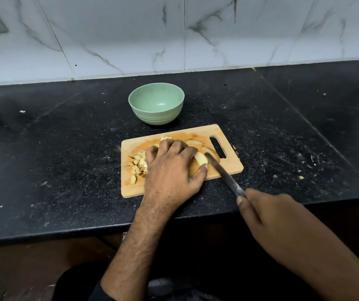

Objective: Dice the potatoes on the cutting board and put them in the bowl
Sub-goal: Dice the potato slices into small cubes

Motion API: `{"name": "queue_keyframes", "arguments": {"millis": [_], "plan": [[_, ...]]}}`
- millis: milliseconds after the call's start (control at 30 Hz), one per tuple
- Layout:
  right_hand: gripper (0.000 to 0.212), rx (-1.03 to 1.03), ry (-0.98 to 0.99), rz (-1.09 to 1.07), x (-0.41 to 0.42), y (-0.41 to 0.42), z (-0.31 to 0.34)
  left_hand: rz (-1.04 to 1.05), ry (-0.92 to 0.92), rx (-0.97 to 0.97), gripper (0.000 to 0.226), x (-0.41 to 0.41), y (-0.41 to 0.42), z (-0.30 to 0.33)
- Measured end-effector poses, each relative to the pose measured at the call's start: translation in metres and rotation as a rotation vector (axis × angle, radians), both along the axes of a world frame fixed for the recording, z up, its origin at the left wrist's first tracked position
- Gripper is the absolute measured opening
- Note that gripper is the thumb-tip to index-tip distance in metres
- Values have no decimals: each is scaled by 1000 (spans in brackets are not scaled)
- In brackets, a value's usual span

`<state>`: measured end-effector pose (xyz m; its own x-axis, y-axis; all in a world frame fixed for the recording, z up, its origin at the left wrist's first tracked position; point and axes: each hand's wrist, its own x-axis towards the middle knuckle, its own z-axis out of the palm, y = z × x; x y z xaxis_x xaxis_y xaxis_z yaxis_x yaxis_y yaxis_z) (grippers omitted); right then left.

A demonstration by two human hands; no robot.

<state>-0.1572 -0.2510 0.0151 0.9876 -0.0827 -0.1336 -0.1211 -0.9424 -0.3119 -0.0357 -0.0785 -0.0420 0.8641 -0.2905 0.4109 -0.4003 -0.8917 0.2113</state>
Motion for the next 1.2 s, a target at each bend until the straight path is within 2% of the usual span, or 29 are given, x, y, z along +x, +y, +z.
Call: {"name": "queue_keyframes", "arguments": {"millis": [333, 833, 1033, 1200], "plan": [[32, -36, -22, 8, 25, 13, -13, 18, 16, 5, 47, 1, -2, 1], [25, -197, -11, 81, 51, 24, -20, 18, 31, -22, 47, 7, -7, 3], [24, -114, 86, 107, 36, 8, -11, 22, 43, -64, 44, 7, -5, 0], [21, -90, 71, 84, 11, 1, -10, 26, 33, -71, 43, 7, -5, -1]]}}
